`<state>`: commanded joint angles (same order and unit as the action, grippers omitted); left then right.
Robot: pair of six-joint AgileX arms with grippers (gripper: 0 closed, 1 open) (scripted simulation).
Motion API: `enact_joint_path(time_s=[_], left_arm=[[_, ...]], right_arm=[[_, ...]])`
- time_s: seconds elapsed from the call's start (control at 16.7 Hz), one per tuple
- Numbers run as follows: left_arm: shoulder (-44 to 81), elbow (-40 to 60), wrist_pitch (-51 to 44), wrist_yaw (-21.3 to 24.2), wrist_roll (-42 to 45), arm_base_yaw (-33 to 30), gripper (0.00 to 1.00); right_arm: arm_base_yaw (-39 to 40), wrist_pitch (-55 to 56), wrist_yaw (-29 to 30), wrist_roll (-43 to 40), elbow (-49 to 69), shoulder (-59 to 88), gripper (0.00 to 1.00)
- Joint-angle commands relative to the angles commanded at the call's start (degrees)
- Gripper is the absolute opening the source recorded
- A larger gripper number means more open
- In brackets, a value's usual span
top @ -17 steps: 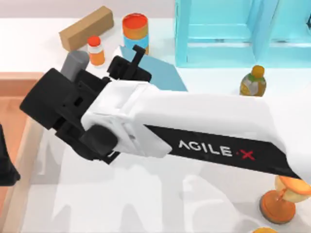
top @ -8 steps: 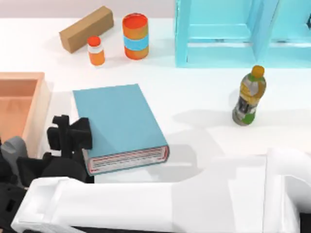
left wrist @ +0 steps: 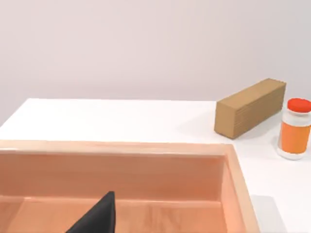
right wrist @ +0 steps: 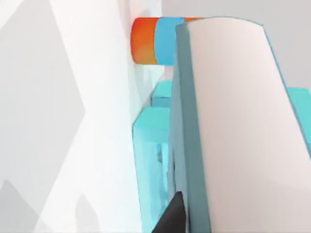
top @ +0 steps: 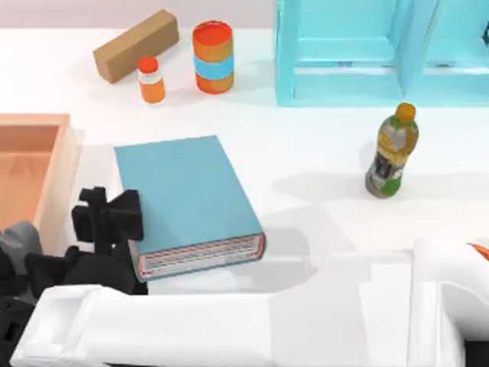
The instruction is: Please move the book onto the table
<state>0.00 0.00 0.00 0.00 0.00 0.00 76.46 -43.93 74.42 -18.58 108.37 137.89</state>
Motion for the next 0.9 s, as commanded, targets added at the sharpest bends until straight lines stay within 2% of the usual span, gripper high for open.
enact_joint_path(time_s=[0.72, 0.9], left_arm=[[0.0, 0.0, 0.0, 0.0, 0.0, 0.0, 1.0], [0.0, 0.0, 0.0, 0.0, 0.0, 0.0, 1.0]], right_arm=[[-0.4, 5.4, -0.1, 0.4, -2.4, 0.5, 0.0], [-0.4, 5.4, -0.1, 0.4, -2.4, 0.5, 0.23]])
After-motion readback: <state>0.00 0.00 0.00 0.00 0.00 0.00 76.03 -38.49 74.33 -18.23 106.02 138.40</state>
